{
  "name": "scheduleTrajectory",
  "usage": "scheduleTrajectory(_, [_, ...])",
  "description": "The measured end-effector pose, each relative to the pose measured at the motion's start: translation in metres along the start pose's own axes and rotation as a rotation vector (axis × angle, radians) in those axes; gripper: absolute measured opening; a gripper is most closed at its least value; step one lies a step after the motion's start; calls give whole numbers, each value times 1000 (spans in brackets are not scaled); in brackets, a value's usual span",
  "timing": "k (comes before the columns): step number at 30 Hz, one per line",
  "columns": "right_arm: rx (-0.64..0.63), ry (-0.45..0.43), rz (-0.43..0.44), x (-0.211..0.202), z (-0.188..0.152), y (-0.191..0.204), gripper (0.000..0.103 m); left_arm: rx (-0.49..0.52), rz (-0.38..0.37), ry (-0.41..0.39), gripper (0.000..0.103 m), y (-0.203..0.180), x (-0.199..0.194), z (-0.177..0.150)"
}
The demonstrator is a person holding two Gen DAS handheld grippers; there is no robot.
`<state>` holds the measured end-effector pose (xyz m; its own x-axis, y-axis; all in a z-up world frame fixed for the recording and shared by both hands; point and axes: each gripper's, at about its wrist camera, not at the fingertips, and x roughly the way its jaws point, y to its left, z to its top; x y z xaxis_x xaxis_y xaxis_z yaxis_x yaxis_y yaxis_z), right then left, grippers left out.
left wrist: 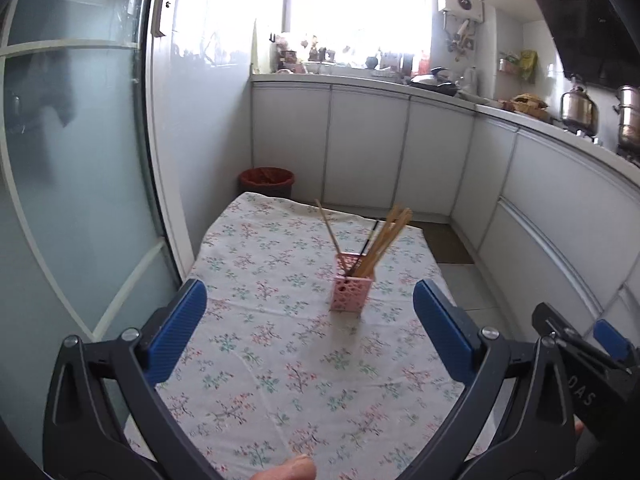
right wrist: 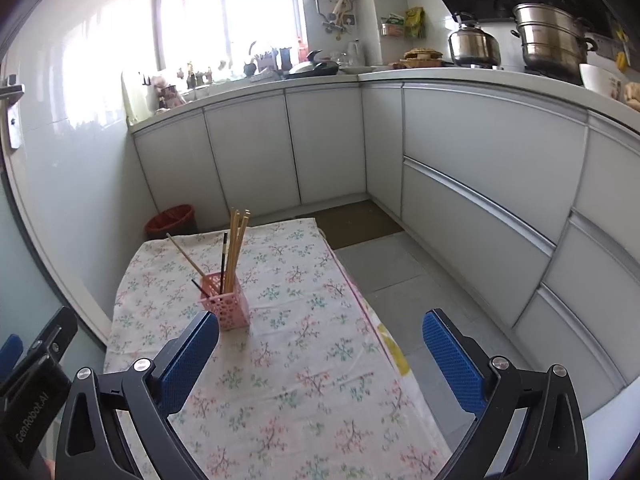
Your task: Organize utensils
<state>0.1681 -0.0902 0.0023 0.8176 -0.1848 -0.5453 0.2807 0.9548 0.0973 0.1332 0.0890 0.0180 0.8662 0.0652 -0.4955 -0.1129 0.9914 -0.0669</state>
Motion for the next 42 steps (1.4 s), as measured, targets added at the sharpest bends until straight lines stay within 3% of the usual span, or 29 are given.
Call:
scheduleTrajectory(8, [13, 6, -18, -18, -1, -9, 103, 6, -17, 17, 102, 1, -13, -6])
scheduleTrajectory(14, [18, 44, -19, -16, -5, -14, 103, 31, -25, 35, 102, -6, -14, -9])
scheduleTrajectory(42, [13, 59, -22, -18, -6, -13, 103, 21, -22, 54, 102, -2, -18, -11])
